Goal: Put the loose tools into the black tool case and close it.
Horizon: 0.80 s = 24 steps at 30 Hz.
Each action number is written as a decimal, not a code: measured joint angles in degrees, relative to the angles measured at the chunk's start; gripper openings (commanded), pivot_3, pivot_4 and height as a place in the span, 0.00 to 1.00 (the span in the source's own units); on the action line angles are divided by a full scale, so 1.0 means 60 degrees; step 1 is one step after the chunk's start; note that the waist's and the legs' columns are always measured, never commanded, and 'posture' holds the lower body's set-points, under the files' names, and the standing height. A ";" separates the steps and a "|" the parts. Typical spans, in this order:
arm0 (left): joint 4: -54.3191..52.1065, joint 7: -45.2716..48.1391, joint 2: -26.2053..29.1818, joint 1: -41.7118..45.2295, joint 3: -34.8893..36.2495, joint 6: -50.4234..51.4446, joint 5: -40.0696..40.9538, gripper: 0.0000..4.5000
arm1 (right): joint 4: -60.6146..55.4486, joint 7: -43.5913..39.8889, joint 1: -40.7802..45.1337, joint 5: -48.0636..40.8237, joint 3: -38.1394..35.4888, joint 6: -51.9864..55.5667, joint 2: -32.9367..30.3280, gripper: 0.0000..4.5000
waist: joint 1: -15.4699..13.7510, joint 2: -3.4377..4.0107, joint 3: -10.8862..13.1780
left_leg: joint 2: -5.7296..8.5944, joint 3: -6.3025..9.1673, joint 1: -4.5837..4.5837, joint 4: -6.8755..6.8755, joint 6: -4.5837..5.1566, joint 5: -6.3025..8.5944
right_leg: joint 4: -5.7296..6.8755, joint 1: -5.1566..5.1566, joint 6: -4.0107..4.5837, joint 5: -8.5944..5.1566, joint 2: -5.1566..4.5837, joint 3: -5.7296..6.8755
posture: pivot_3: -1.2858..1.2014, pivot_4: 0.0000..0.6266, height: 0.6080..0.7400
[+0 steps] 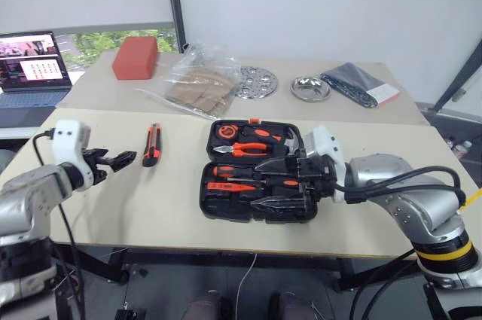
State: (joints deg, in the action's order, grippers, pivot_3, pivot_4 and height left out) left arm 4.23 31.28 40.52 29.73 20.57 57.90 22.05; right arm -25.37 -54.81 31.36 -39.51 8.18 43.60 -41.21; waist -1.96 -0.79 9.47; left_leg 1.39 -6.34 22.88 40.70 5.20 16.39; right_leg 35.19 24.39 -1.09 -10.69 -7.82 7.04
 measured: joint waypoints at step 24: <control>0.5937 0.3454 0.0056 0.3262 -0.2857 -0.4503 -0.1723 0.39 | -0.1391 0.1036 -0.1352 -0.0665 -0.1180 0.0726 -0.0501 1.00 | 0.0237 -0.0044 0.0018 | -0.0036 -0.0018 0.0068 -0.0051 -0.0037 -0.0028 | 0.0004 0.0108 0.0043 -0.0025 -0.0010 0.0011 | 0.52 0.24 0.95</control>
State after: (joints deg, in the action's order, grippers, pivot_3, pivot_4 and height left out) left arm 39.85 52.01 40.85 49.30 3.42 30.89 11.72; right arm -33.71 -48.59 23.25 -43.50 1.10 47.95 -44.22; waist -0.54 -1.06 9.58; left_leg 1.17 -6.45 23.29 40.39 4.98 16.22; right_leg 35.22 25.04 -0.84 -10.84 -7.88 7.10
